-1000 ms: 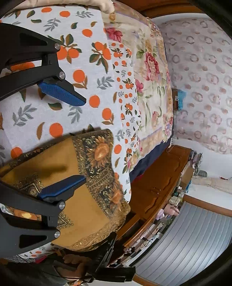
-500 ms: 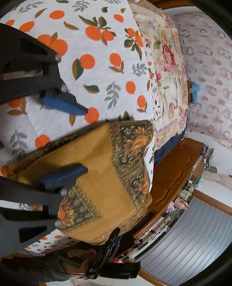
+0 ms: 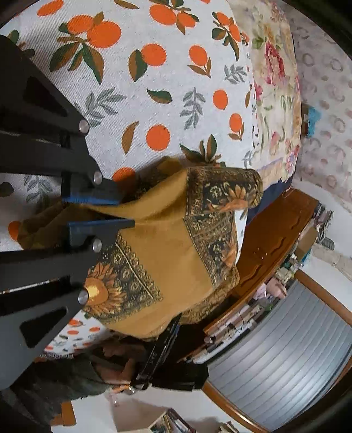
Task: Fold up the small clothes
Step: 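Grasp the folded shirt bundle with the left gripper, then lift the folded shirt with the left gripper and carry it toward the yellow plush toy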
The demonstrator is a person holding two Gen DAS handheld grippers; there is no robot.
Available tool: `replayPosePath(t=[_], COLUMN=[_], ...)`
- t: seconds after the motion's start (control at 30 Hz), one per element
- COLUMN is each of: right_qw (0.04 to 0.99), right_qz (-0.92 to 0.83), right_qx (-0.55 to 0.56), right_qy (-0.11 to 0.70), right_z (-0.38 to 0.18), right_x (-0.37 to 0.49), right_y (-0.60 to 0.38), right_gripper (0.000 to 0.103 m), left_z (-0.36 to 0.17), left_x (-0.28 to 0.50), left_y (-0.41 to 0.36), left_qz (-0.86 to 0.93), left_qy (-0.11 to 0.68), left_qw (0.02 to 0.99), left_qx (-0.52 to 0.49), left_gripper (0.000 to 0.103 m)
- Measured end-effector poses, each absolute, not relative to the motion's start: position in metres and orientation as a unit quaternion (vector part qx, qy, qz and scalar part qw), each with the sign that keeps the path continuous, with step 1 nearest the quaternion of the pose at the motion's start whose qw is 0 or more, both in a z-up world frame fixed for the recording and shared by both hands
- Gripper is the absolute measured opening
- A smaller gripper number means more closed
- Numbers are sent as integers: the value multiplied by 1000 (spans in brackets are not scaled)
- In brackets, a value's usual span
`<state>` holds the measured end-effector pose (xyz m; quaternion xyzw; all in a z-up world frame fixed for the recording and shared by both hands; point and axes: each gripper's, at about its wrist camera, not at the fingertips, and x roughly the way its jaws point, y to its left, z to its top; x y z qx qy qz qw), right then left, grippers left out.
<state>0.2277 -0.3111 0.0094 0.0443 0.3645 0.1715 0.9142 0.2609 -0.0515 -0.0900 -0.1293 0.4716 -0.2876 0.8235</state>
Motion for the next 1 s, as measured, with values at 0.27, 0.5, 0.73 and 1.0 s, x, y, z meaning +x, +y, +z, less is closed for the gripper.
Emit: replayPosePath(t=[0.27, 0.5, 0.73, 1.0], right_qw=[918, 922, 907, 891], right_qz=[190, 215, 221, 218], right_qx=[51, 33, 17, 25], right_qy=[344, 321, 359, 397], right_z=[22, 34, 6, -11], right_x=[218, 199, 217, 231], right_y=[-320, -296, -270, -261], right_gripper=[63, 63, 67, 67], left_z=[-25, -4, -45, -62], left_x=[227, 202, 204, 205], left_y=[-43, 9, 32, 29], left_qz=[-308, -253, -220, -204], left_qy=[391, 367, 404, 416], left_qw=[859, 891, 883, 883], left_qx=[-122, -89, -95, -79], left_gripper=[7, 7, 7, 7])
